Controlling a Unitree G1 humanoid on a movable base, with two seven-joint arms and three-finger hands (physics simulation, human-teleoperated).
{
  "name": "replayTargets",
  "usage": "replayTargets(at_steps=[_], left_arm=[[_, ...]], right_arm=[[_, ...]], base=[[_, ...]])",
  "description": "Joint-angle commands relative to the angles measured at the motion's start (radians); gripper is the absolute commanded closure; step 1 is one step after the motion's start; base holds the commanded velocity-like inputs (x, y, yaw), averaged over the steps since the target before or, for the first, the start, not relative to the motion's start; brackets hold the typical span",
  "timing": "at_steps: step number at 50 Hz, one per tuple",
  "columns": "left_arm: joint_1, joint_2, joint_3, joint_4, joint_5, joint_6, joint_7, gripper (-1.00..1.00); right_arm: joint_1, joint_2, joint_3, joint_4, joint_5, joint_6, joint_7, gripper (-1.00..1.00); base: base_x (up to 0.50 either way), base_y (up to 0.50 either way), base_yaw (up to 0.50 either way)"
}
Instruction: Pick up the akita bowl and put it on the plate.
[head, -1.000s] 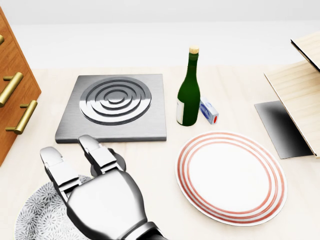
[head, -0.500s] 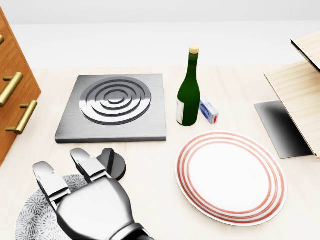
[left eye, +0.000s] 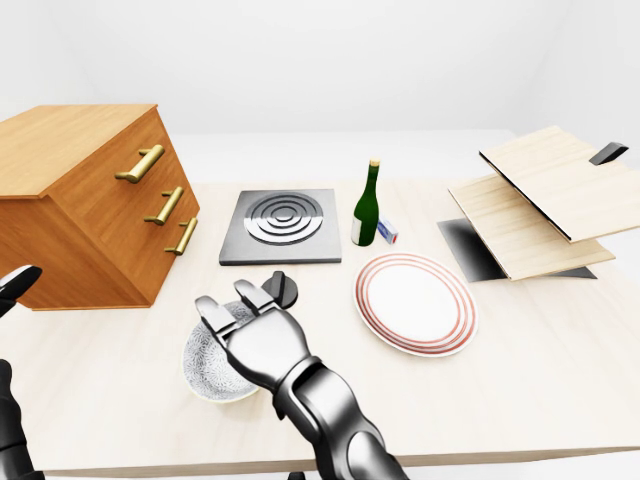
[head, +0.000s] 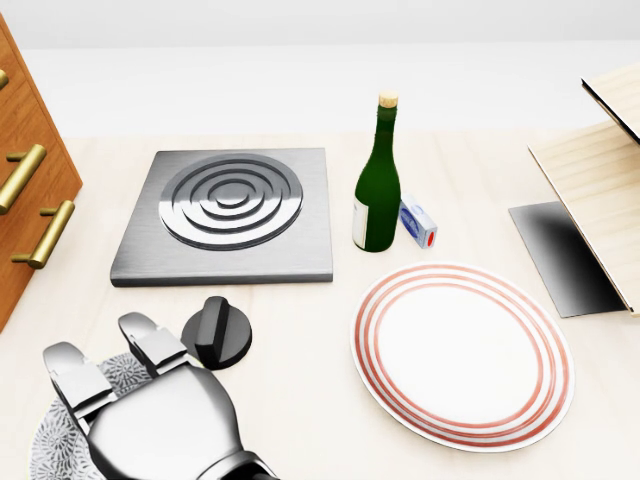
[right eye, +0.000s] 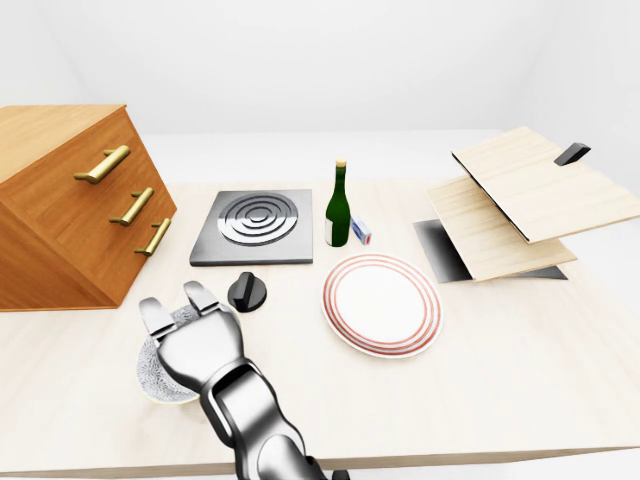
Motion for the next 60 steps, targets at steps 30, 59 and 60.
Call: replayTargets(at_steps=[30,59,60], left_arm=[[-0.003,0.002,-0.003,0.008,0.001,0.0,0.004,-1.0],[-0.001,0.004,-0.001,0.005,0.001,0.0,0.006,-1.0],[-0.002,0.003,-0.002,0.011,0.003,0.0,0.004,-1.0]], right_arm=[[0.047,-0.015,0.072,-0.006,-0.016,0.0,0.006,-1.0],[0.107,-0.091,0.091,0.023,0.058,0.0,-0.095,-1.0],[0.105,-0.09,0.089,0.023,0.06,0.0,-0.095,-1.0]], base=[[0.0,0.0,0.0],[0.0,0.0,0.0],[0.0,0.0,0.0]])
